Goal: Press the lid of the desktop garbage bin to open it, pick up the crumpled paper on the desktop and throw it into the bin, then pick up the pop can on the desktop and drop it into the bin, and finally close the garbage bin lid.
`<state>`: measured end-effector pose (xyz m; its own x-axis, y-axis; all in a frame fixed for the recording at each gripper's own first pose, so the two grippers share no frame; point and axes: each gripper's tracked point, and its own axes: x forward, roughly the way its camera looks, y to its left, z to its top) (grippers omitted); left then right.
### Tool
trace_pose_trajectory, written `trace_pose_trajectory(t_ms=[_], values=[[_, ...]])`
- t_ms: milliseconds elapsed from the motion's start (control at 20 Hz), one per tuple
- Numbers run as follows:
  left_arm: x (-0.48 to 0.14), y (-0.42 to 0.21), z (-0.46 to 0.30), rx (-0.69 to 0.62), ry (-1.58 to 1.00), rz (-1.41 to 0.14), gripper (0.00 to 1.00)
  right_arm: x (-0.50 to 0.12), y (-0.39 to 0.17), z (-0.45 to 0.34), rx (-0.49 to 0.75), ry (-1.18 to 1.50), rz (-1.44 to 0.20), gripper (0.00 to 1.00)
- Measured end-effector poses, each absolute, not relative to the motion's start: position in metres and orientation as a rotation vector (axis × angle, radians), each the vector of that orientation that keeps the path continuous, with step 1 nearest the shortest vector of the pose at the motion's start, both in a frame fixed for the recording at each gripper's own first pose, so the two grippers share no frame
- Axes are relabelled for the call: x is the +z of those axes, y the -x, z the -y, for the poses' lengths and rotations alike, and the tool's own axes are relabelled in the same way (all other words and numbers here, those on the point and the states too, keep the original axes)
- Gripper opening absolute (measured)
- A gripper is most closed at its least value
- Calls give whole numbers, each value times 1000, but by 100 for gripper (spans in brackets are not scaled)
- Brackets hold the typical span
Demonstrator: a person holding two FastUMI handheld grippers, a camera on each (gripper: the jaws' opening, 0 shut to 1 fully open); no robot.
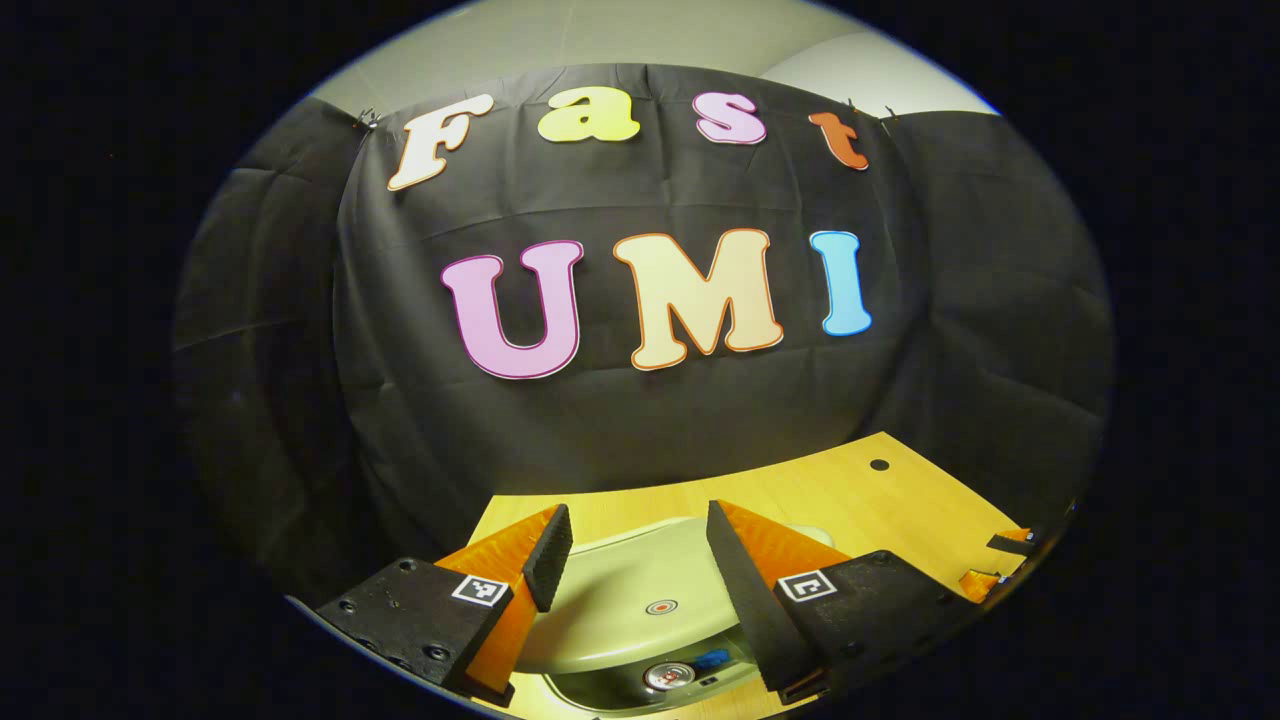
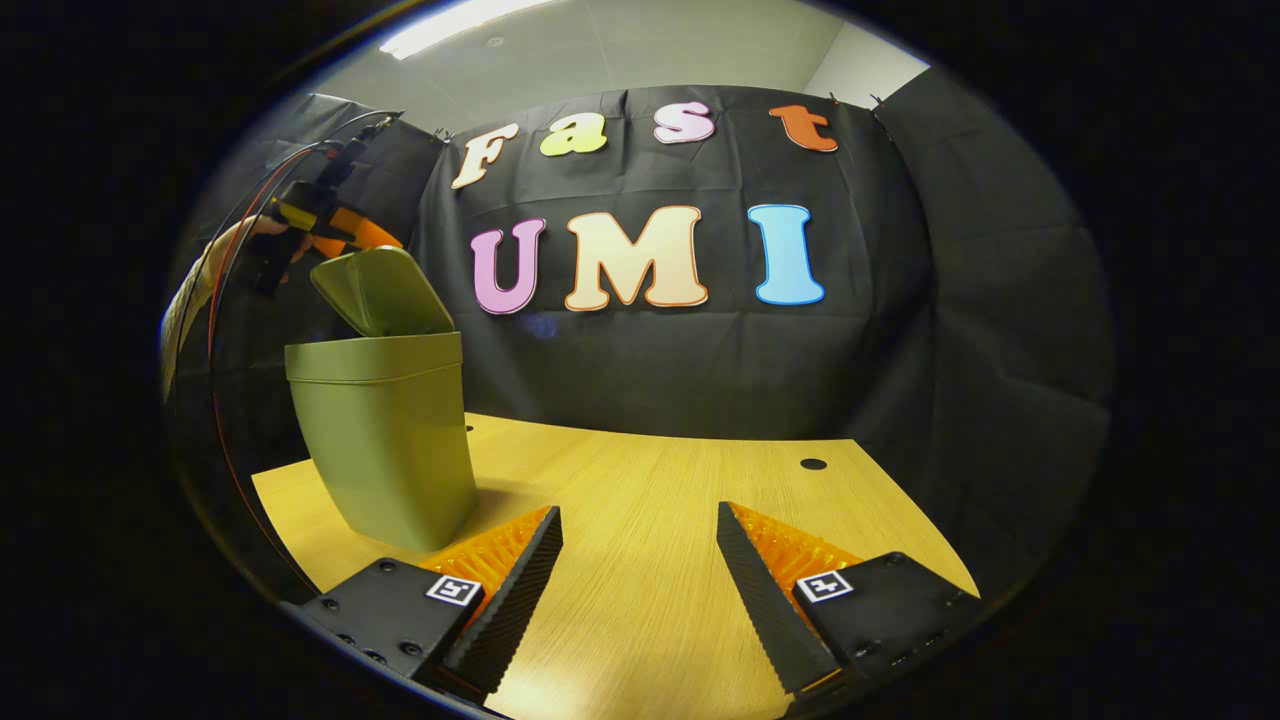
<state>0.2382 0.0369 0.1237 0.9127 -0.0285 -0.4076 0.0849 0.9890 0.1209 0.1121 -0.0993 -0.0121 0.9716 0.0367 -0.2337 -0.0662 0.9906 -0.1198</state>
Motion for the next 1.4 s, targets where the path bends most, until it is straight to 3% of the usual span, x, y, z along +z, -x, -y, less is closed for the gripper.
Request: trace_pose_trajectory(t_ms=[850, 900, 1000, 1400], values=[[65, -175, -22, -19, -150, -326, 83, -5, -107, 97, 80, 109, -224, 98], [59, -172, -21, -16, -150, -336, 87, -4, -107, 97, 78, 105, -222, 98], [53, -168, -20, -15, -146, -349, 83, -3, -106, 98, 77, 95, -215, 98], [55, -168, -16, 4, -89, -193, 85, -9, -106, 98, 99, 93, -236, 98]])
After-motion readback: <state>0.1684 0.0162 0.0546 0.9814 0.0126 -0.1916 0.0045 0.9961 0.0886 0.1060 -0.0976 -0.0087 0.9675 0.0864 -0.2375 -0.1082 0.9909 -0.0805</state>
